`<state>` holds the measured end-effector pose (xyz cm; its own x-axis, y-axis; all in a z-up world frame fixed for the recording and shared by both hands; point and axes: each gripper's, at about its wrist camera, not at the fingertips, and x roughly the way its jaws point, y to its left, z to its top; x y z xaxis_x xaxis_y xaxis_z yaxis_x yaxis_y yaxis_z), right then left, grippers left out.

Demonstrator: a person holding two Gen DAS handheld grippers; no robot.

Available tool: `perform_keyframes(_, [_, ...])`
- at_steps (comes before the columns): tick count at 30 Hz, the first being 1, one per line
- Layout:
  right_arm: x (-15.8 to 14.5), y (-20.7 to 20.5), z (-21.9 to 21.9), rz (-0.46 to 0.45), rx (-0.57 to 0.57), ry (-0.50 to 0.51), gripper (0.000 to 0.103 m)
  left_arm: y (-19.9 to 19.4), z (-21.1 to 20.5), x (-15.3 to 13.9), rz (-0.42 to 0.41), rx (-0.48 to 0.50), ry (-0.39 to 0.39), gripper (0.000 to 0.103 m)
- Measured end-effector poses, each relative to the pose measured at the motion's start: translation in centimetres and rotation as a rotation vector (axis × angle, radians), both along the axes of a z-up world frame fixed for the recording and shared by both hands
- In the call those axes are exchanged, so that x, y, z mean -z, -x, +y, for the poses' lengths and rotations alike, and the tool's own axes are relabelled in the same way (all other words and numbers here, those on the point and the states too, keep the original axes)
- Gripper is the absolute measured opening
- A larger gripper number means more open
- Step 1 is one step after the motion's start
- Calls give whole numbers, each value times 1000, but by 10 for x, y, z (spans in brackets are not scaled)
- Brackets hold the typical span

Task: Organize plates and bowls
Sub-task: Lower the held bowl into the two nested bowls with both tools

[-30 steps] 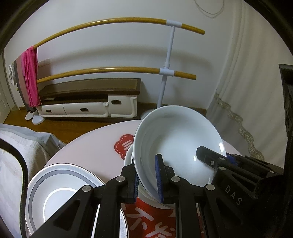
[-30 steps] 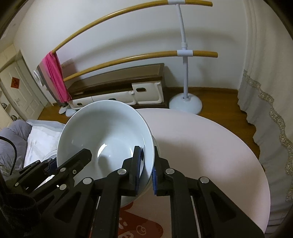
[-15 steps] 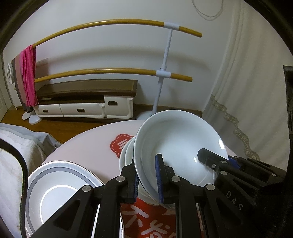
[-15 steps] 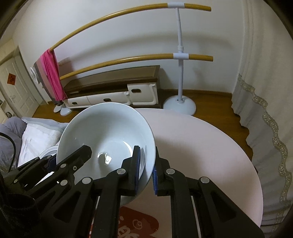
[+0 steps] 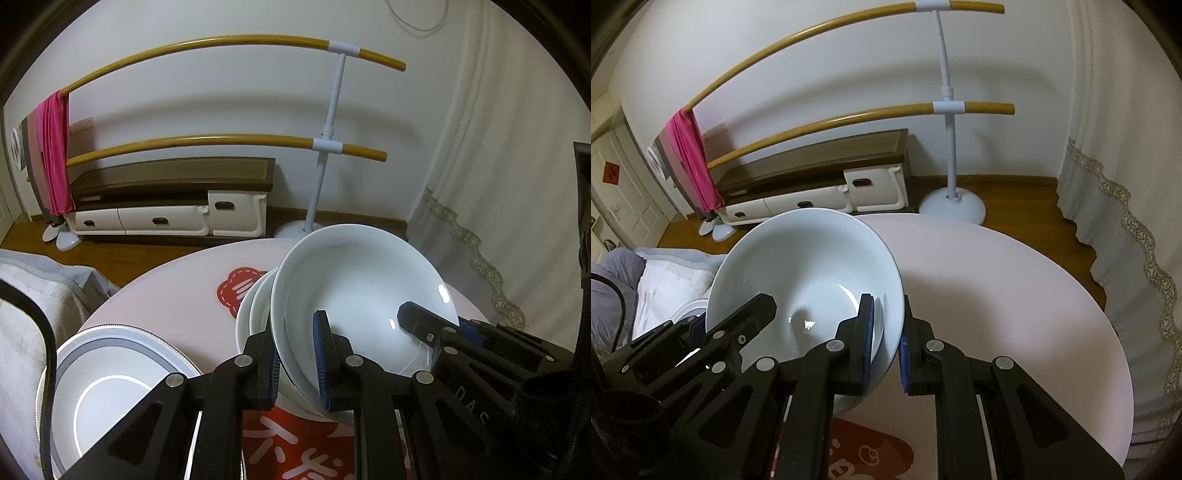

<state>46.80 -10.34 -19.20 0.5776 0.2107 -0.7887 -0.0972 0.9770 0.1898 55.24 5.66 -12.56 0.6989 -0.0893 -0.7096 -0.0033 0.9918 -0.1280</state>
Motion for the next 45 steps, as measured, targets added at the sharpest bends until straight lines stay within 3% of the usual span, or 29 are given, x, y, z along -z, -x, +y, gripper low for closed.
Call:
perform_keyframes(27, [8,-6,-1,42,60,-15,15,-1,1,6,-4,12,17,12])
perform_keyframes(36, [18,-16,-19,100,91,-141,16,-1,-4,5,-7,13,-3,12])
perform_keyframes(45, [17,-17,-16,123,121,-131,18,-3,-4,5,-3,9,-3,12])
